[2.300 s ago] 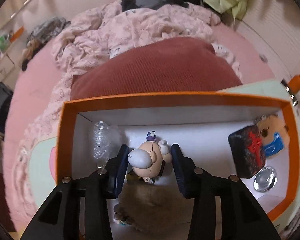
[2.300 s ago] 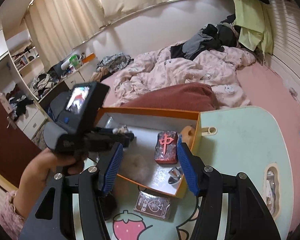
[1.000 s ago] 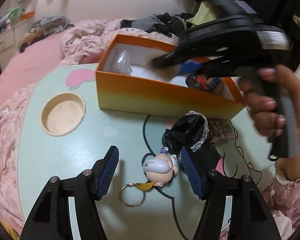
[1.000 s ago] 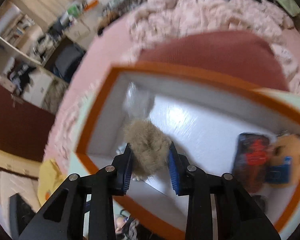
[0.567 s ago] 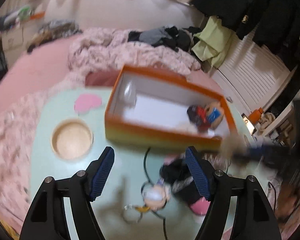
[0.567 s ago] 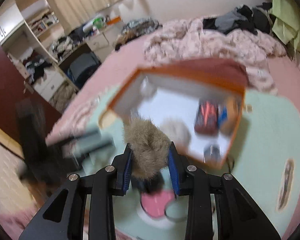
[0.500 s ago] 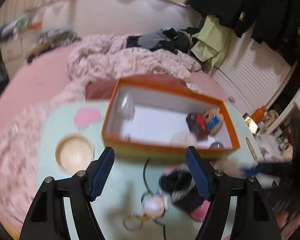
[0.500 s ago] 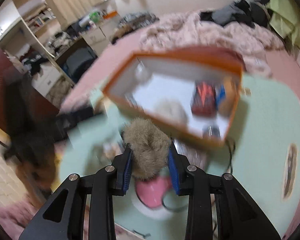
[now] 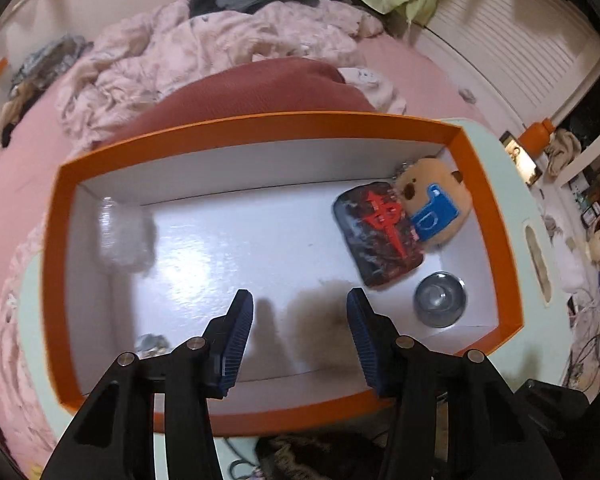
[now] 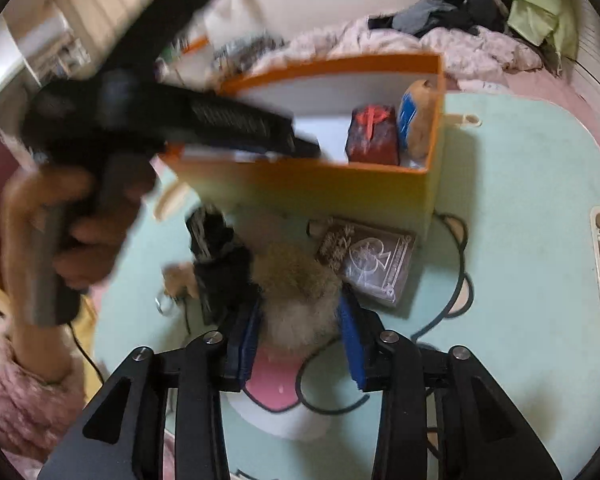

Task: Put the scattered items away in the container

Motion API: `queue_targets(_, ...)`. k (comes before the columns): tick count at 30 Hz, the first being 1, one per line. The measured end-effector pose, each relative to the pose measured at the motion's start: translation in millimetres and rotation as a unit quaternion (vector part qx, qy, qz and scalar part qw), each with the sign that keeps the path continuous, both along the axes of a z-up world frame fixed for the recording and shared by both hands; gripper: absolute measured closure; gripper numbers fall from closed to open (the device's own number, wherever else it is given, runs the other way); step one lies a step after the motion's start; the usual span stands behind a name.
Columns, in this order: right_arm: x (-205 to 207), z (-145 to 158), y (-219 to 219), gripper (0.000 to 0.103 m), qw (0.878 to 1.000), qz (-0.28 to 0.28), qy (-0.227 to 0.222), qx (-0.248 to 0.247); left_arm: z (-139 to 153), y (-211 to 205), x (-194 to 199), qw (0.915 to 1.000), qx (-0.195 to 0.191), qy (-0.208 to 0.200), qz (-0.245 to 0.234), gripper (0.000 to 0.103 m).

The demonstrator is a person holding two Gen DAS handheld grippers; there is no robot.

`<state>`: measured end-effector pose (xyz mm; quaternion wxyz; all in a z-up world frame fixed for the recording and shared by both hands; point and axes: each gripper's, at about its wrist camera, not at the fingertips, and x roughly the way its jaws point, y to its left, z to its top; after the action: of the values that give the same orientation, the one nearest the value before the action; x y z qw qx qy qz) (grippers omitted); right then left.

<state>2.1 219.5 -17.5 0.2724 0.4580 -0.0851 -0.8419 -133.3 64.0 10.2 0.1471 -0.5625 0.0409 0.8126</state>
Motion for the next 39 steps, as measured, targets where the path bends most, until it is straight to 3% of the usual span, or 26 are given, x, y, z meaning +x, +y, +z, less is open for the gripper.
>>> queue_targets(5,-0.8,13.3,10.2,0.061,0.999,-0.018,0.019,-0.026,-11.6,6.8,-2.9,0.999,0.033,-0.031,-0.006,0.055)
queue_targets(6,-0.9,14.8,11.0,0.061,0.999,-0.021,0.021,-0.027,-12.5,7.4,-2.6,0.9989,0.037,-0.028,-0.009,0.057)
queue_targets(8,-1.6,15.8,11.5,0.061,0.999,-0.024,0.021,-0.027,-13.0,9.9,-2.2,0.9996,0.021,-0.015,-0.01,0.079)
queue_targets(11,-4.6,13.9,13.2,0.061,0.999,-0.027,0.016,-0.032,-10.9,8.5,1.2,0.9998,0.017,-0.001,-0.01,0.08)
queue_targets(17,8.0,12.9,18.7,0.061,0.999,-0.031,0.018,-0.028,35.0,-15.0,18.7,0.9948,0.033,0.094,0.02,0.08)
queue_targets(22,6.7,13.6,18.8,0.061,0.999,-0.037,0.019,-0.02,75.0,-39.2,65.9,0.9861,0.04,0.159,0.026,0.08)
queue_targets(25,-0.2,15.0,16.6,0.061,0.999,-0.041,0.023,-0.008,69.9,-51.8,91.8,0.9859,0.05,0.158,0.025,0.08)
queue_targets(30,-17.7,17.7,7.9,0.061,0.998,-0.054,0.024,0.034,34.5,-79.3,114.0,0.9891,0.048,0.126,0.058,0.08)
queue_targets(39,-11.8,19.3,4.3,0.061,0.998,-0.049,0.024,0.023,1.7,-98.0,112.7,0.9879,0.044,0.112,0.098,0.079)
